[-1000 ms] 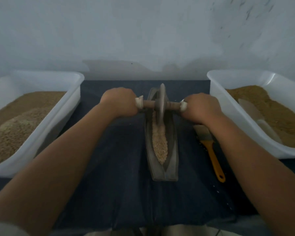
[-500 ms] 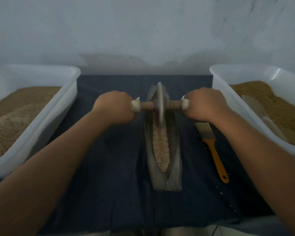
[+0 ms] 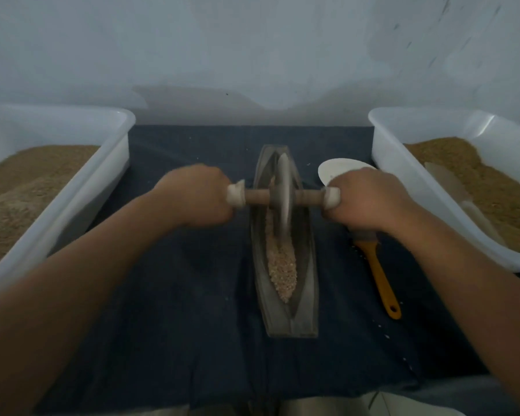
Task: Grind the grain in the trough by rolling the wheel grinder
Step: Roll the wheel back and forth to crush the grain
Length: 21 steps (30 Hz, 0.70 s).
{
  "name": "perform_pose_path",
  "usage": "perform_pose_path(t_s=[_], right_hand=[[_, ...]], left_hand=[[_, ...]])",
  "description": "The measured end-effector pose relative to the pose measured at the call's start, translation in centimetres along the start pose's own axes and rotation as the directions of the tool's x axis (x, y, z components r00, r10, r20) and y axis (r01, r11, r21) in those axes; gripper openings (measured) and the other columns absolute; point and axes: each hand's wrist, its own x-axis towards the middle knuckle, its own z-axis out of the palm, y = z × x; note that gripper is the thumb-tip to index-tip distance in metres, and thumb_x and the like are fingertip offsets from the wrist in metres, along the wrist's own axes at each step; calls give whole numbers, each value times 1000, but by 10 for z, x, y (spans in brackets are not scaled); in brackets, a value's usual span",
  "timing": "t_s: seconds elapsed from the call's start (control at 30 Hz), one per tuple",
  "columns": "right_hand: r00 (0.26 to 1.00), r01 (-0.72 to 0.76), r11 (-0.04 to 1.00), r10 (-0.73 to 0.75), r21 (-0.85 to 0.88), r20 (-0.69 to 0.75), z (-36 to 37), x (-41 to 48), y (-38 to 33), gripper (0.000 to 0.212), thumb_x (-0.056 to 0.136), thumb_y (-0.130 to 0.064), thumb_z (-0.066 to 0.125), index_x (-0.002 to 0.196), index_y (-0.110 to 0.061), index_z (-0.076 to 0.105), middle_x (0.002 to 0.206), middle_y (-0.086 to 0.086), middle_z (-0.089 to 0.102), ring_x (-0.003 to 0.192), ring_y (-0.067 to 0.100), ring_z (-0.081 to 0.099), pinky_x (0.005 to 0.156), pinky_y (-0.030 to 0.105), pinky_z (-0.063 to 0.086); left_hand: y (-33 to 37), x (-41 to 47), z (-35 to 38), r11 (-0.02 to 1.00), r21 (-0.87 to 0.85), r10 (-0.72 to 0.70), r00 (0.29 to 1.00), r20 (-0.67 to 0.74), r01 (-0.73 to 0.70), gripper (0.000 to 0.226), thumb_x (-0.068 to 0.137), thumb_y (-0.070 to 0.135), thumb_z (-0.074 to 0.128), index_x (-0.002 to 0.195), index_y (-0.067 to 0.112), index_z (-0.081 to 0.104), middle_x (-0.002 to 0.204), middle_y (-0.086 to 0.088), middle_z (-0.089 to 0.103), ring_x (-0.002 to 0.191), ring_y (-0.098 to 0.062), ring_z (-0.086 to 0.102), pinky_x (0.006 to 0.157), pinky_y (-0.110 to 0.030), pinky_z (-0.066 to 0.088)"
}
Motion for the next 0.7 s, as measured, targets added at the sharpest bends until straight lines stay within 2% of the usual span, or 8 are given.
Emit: perform_pose_path(t_s=[0.1, 0.17, 0.3, 0.4, 0.43, 0.5, 0.6, 0.7], right_hand=[[994, -87, 996, 85, -29, -75, 1, 36, -2, 45, 77, -69, 41, 66, -30, 60, 66, -9, 59, 60, 15, 58, 55, 31, 45], [994, -101, 993, 99, -56, -38, 3, 40, -2, 41, 83, -65, 46, 68, -30, 61, 68, -8, 61, 60, 16, 59, 56, 32, 47], [999, -20, 1000, 20, 20, 34, 1, -8, 0, 35, 74, -59, 47, 64, -29, 62, 57, -7, 60, 54, 8, 58, 49, 29, 42], [978, 69, 988, -94, 138, 186, -9, -48, -2, 34, 60, -67, 37, 87, -61, 58, 78, -41, 60, 50, 3, 57, 47, 23, 38], [974, 72, 987, -100, 142, 202, -8, -48, -1, 33, 61, -67, 38, 85, -59, 59, 78, -38, 61, 50, 3, 57, 47, 23, 37], [991, 54, 996, -63, 69, 122, -4, -28, -3, 32, 70, -61, 48, 67, -33, 63, 61, -8, 63, 53, 5, 57, 48, 27, 38], [998, -9, 998, 6, -64, -55, -9, 19, -6, 32, 80, -55, 56, 62, -28, 59, 60, -7, 59, 56, 13, 58, 51, 29, 41], [999, -38, 997, 39, -60, 5, -17, 42, -8, 39, 83, -63, 56, 66, -28, 63, 67, -5, 63, 61, 17, 60, 55, 30, 44]], left_hand=[[0, 44, -19, 994, 82, -60, 995, -75, 67, 39, 80, 62, 54, 70, 24, 55, 74, 4, 57, 71, -25, 57, 70, -39, 54], [2, 47, -22, 994, 92, -53, 996, -75, 60, 33, 84, 53, 59, 71, 23, 54, 80, 0, 60, 76, -29, 60, 74, -40, 55], [1, -10, 1, 996, 65, 61, 997, -37, -58, 22, 75, 45, 59, 68, 24, 55, 70, 8, 62, 67, -18, 64, 58, -28, 44], [-2, -51, 18, 994, 44, 105, 992, -65, -102, 28, 69, 56, 45, 64, 29, 52, 56, 11, 51, 50, -4, 45, 48, -25, 32], [-3, -51, 21, 995, 42, 93, 994, -63, -91, 30, 69, 57, 44, 64, 29, 53, 56, 11, 51, 50, -4, 44, 48, -25, 33], [-2, -32, 17, 999, 27, 35, 999, -19, -34, 30, 70, 56, 49, 66, 27, 56, 62, 10, 57, 56, -10, 54, 53, -28, 43], [-4, 20, -2, 998, 34, -61, 998, 3, 61, 31, 79, 51, 57, 70, 22, 56, 80, 3, 65, 75, -26, 65, 70, -37, 56], [-3, 41, -9, 994, 9, -113, 993, -20, 113, 32, 86, 51, 62, 78, 20, 60, 85, -1, 66, 78, -28, 64, 74, -38, 57]])
